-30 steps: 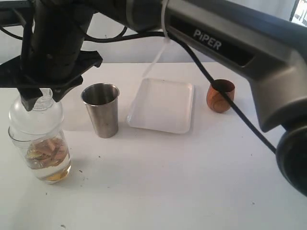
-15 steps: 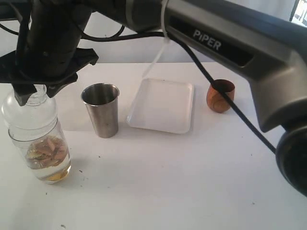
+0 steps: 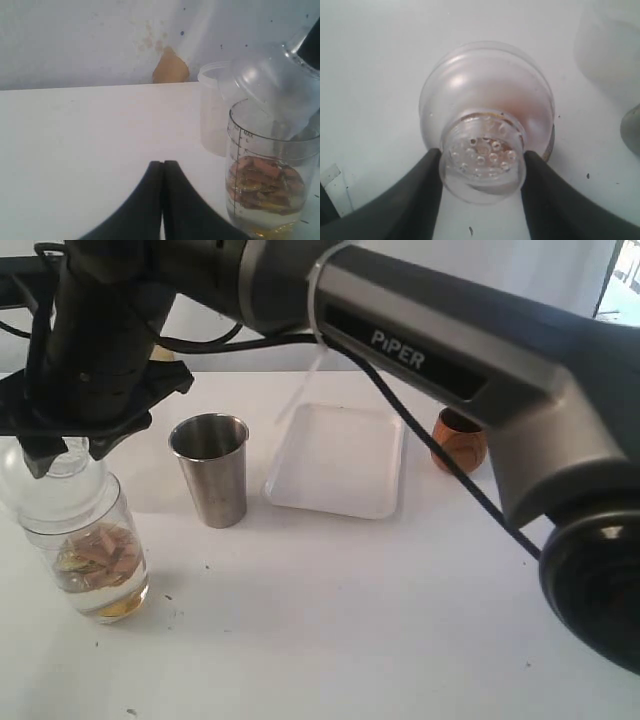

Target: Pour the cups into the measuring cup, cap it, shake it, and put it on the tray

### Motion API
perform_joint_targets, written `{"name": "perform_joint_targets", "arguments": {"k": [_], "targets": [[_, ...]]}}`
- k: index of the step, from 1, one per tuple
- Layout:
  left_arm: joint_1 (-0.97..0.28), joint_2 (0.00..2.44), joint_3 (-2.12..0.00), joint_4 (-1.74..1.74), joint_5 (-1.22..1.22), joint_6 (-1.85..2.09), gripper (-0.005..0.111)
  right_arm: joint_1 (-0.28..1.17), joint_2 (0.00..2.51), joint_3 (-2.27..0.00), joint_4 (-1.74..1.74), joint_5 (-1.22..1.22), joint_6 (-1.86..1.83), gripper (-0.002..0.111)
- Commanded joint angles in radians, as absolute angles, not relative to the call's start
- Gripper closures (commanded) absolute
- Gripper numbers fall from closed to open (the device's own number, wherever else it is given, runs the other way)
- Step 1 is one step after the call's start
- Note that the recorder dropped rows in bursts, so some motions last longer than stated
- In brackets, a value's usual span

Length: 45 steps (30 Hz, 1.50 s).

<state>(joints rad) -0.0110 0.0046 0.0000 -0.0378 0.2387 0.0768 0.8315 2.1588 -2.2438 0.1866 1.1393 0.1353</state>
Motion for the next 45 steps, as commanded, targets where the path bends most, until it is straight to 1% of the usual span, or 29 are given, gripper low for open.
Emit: {"name": "perform_joint_targets", "arguments": {"k": [1, 6, 16, 30, 39, 45], "targets": [[-0.012, 0.000, 0.000, -0.041, 0.233, 0.073, 0.107, 0.836, 2.143, -2.278, 0.182, 1.128, 0.126, 0.108], [-0.012, 0.000, 0.000, -0.041, 0.233, 0.073, 0.107, 0.836, 2.134, -2.319, 0.152, 1.221, 0.113, 0.108], [-0.012, 0.000, 0.000, -0.041, 0.233, 0.073, 0.107, 0.836, 2.077, -2.338, 0.122, 1.221, 0.113, 0.108], [-0.012, 0.000, 0.000, -0.041, 0.233, 0.073, 0.107, 0.847, 2.014, -2.157, 0.136, 1.221, 0.119, 0.108], [-0.012, 0.000, 0.000, -0.041, 0.233, 0.073, 0.107, 0.847, 2.016, -2.150, 0.093, 1.221, 0.119, 0.108], [-0.012, 0.000, 0.000, -0.041, 0.233, 0.073, 0.107, 0.847, 2.039, -2.150, 0.130, 1.221, 0.119, 0.108]]}}
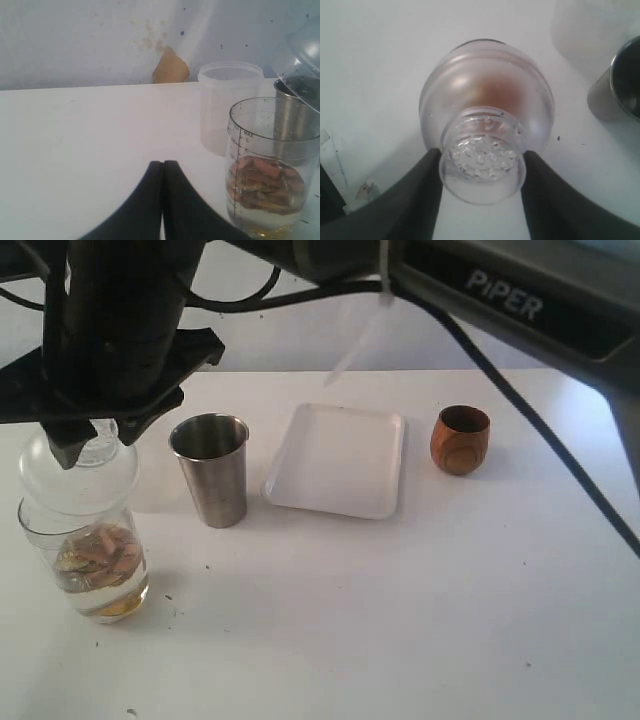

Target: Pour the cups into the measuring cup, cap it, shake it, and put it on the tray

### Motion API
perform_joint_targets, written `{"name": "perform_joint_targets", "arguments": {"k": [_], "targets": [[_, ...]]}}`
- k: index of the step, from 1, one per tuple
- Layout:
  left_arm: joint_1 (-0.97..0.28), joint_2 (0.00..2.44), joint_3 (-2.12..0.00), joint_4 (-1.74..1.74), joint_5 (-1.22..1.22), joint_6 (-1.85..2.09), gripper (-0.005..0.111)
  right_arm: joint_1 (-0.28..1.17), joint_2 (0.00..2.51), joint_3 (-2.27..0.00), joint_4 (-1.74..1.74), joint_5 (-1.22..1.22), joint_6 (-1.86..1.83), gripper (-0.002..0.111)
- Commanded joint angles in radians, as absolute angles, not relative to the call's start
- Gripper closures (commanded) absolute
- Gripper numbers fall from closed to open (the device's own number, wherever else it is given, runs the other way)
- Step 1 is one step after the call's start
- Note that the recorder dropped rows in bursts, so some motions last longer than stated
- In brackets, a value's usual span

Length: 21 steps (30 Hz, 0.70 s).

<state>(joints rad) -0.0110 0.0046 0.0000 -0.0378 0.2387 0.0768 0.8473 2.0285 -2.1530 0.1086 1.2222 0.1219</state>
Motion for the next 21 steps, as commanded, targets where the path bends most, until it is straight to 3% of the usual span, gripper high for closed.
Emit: {"name": "perform_joint_targets", "arguments": {"k": [1, 21], "targets": [[-0.012, 0.000, 0.000, -0.041, 0.233, 0.073, 0.107, 0.847, 2.044, -2.150, 0.131, 1.221, 0.119, 0.108], [-0.012, 0.000, 0.000, -0.041, 0.233, 0.073, 0.107, 0.847, 2.074, -2.152, 0.134, 1.099, 0.119, 0.108]]}}
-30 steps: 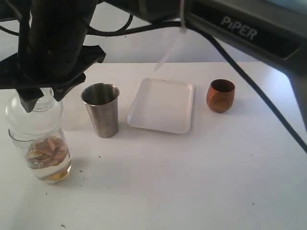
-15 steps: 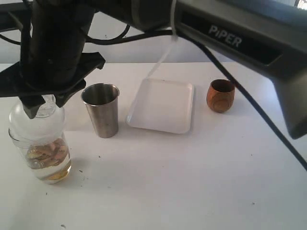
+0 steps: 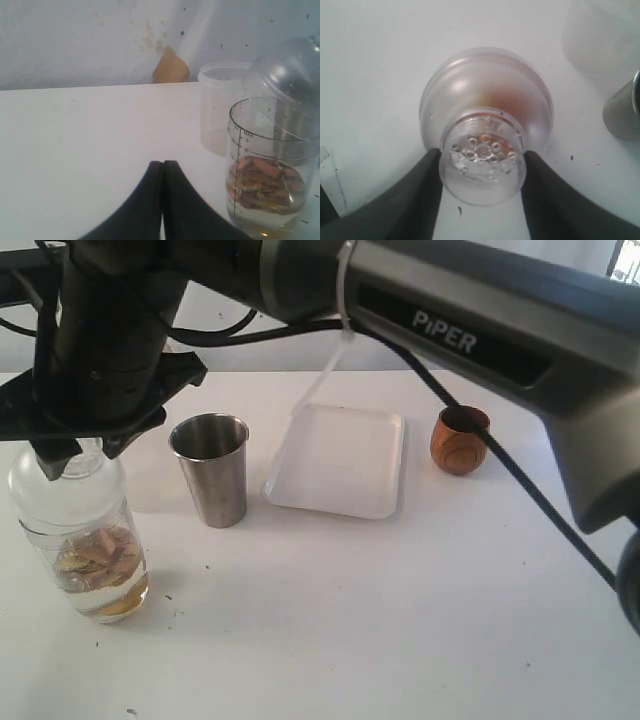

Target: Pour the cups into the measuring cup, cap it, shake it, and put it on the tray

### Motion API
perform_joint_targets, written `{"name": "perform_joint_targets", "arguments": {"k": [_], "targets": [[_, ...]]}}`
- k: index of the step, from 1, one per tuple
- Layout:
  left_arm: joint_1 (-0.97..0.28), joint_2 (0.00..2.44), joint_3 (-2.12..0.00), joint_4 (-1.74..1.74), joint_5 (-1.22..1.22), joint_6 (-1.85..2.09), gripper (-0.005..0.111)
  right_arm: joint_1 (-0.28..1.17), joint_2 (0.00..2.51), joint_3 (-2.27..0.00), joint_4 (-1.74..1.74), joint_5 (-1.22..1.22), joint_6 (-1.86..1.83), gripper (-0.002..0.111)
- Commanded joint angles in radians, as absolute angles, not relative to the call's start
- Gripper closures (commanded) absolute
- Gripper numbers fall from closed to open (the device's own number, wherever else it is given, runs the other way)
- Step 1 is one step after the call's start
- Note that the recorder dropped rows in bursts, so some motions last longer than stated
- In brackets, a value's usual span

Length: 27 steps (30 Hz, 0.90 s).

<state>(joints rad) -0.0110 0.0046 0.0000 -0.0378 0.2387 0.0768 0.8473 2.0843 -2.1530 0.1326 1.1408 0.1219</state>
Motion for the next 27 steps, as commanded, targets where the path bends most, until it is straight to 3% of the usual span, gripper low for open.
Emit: {"name": "perform_joint_targets", "arguments": {"k": [1, 27], "targets": [[-0.012, 0.000, 0.000, -0.041, 0.233, 0.073, 0.107, 0.847, 2.074, -2.152, 0.134, 1.088, 0.119, 0.108], [-0.012, 0.000, 0.000, -0.041, 0.233, 0.073, 0.107, 0.847, 2.126, -2.152, 0.145, 1.016, 0.117, 0.108]]}}
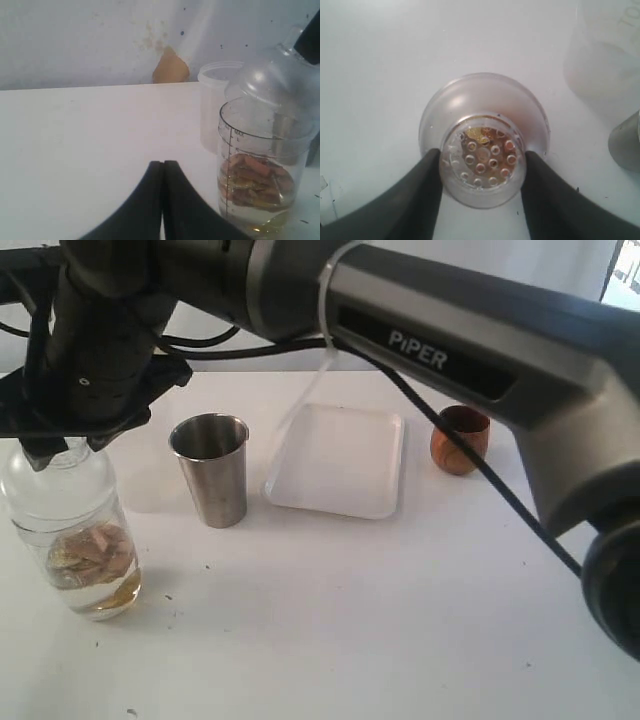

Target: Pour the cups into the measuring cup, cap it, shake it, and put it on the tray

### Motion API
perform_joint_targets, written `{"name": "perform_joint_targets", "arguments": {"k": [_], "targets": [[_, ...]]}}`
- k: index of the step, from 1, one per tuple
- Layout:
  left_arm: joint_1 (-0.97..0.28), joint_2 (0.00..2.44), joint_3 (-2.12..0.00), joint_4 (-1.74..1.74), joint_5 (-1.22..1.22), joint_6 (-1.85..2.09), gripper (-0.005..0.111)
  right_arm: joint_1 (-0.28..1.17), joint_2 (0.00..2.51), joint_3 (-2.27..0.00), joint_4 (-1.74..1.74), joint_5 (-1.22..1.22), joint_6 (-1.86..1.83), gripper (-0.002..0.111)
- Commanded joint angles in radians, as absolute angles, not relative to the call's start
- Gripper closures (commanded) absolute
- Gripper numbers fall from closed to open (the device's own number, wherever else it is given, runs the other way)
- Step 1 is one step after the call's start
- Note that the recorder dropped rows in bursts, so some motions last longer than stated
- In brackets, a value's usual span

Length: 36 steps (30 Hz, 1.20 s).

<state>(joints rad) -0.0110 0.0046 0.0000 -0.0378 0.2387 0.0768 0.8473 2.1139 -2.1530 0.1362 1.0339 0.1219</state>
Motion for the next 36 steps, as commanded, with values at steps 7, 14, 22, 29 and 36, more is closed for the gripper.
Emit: {"name": "perform_joint_targets", "arguments": {"k": [7, 14, 22, 29, 36], "targets": [[-0.012, 0.000, 0.000, -0.041, 0.233, 0.073, 0.107, 0.847, 2.141, -2.152, 0.140, 1.033, 0.117, 0.108], [-0.012, 0.000, 0.000, -0.041, 0.233, 0.073, 0.107, 0.847, 2.154, -2.152, 0.140, 1.052, 0.108, 0.107], [-0.012, 0.000, 0.000, -0.041, 0.233, 0.073, 0.107, 0.847, 2.154, -2.152, 0.140, 1.053, 0.099, 0.066], [-0.012, 0.000, 0.000, -0.041, 0.233, 0.073, 0.107, 0.847, 2.154, -2.152, 0.138, 1.040, 0.092, 0.055], [-0.012, 0.000, 0.000, -0.041, 0.233, 0.073, 0.107, 0.847, 2.145, -2.152, 0.138, 1.025, 0.090, 0.054]]}}
